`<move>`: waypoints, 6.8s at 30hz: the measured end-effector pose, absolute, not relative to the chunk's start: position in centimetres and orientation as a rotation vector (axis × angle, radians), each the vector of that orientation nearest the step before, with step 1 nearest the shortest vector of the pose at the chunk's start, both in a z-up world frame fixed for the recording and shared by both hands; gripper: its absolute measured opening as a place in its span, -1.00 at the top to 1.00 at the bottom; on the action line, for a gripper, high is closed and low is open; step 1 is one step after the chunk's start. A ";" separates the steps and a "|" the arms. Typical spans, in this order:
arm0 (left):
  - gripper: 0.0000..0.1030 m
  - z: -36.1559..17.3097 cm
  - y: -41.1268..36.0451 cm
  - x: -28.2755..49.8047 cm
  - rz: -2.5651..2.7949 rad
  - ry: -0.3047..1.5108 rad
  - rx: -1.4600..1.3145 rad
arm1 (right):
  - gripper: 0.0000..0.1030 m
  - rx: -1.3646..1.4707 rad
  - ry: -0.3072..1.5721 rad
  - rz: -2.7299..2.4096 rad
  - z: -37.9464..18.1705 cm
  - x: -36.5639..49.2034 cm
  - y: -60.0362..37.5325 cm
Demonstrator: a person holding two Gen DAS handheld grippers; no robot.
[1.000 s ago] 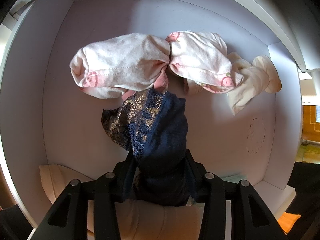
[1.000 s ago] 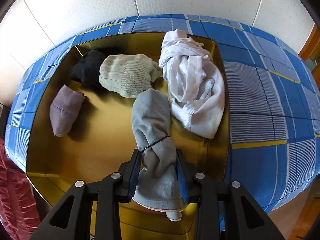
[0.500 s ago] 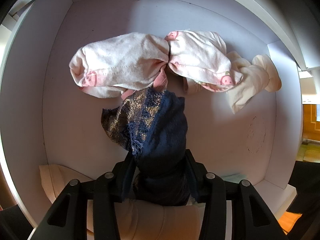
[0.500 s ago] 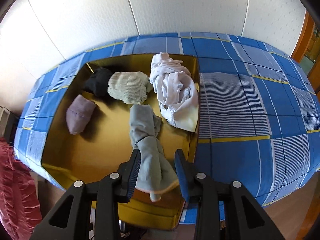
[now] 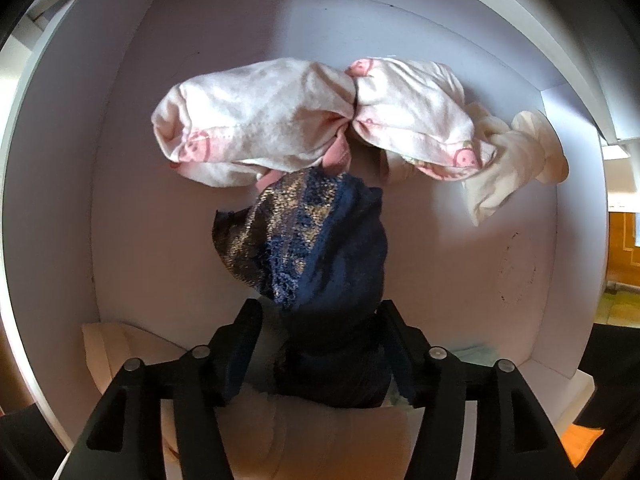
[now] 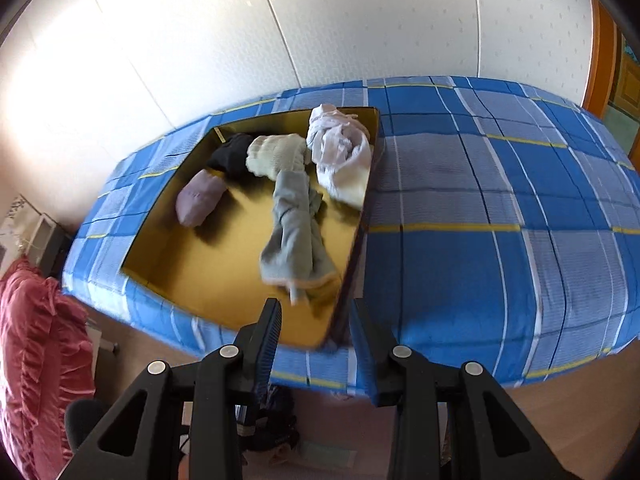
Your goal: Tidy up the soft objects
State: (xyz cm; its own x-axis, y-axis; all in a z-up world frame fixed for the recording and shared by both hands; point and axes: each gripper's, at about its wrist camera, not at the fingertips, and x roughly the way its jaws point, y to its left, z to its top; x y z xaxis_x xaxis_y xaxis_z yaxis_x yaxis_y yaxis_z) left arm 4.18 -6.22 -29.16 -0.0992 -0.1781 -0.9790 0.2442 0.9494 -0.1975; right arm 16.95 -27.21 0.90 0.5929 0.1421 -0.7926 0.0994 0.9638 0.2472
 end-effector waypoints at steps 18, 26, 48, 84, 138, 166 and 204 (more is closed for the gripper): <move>-0.22 -29.4 -4.4 3.9 -0.342 1.641 0.023 | 0.32 0.216 1.393 0.033 -21.9 10.8 -24.8; 0.11 -29.2 -4.4 4.4 -0.373 1.631 -0.004 | 0.20 0.236 1.545 0.090 -26.7 11.6 -23.8; 0.26 -24.9 -1.3 6.4 -0.403 1.504 -0.177 | 0.15 0.015 1.588 0.132 -31.0 13.0 -20.4; 0.23 -28.3 -9.4 2.3 -0.485 1.603 0.155 | 0.20 0.007 1.688 0.022 -34.3 10.8 -19.6; 0.24 8.7 -7.4 14.0 -0.633 1.031 -0.005 | 0.26 0.124 1.723 -0.015 -35.5 13.4 -24.6; -0.07 0.8 -13.4 21.9 -0.453 1.240 0.061 | 0.35 0.304 1.644 -0.009 -33.1 13.6 -28.3; -0.87 6.8 -6.3 9.5 -0.637 0.857 0.130 | 0.35 0.336 1.622 -0.064 -32.8 13.5 -29.3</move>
State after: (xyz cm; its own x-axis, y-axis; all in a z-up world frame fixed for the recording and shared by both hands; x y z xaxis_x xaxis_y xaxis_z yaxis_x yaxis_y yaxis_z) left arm 9.48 -6.30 6.79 0.4833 -0.4704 -0.7383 0.5713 0.8085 -0.1412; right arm 13.51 -29.35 -32.80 -0.0418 0.1771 -0.9833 0.2541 0.9537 0.1610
